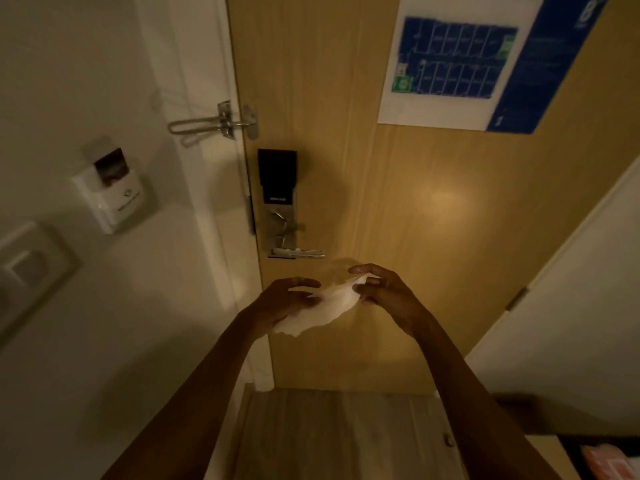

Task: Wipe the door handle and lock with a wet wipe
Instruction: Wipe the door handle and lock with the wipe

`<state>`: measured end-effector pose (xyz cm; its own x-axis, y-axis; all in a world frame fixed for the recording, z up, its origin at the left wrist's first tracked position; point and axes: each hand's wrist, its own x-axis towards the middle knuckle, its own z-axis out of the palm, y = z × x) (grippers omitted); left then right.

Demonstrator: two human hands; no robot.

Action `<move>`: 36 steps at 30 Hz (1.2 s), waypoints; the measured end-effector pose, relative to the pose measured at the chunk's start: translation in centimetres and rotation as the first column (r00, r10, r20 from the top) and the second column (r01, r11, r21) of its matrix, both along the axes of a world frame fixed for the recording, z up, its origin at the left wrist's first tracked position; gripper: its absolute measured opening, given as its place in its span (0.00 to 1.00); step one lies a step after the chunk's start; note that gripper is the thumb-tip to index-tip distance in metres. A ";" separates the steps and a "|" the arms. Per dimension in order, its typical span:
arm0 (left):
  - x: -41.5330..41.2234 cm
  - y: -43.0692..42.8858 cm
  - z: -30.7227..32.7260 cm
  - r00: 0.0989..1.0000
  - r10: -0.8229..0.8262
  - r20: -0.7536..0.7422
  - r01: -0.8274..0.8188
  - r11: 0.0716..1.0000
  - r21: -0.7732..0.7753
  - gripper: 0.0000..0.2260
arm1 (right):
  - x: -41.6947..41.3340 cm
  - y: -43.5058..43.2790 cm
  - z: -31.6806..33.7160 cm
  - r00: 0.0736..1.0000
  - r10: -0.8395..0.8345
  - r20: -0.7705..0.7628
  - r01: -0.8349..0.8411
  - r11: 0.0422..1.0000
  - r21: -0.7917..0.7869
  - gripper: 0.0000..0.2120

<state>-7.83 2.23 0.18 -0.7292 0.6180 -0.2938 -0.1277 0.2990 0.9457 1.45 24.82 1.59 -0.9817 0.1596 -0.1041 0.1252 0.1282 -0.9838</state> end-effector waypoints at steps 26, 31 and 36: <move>-4.5 1.6 0.1 0.987 0.070 0.144 -0.104 0.964 0.246 0.21 | -8.2 2.0 0.9 0.987 0.157 -0.042 -0.162 0.974 -0.158 0.20; -3.9 2.4 -0.3 0.949 0.308 0.072 -0.316 0.923 0.220 0.21 | -9.9 3.1 1.3 0.978 0.210 0.005 -0.210 0.978 0.012 0.19; -3.5 2.3 -0.2 0.908 0.417 0.035 -0.417 0.891 0.179 0.13 | -10.8 4.1 1.2 0.955 0.281 0.099 -0.290 0.953 0.088 0.19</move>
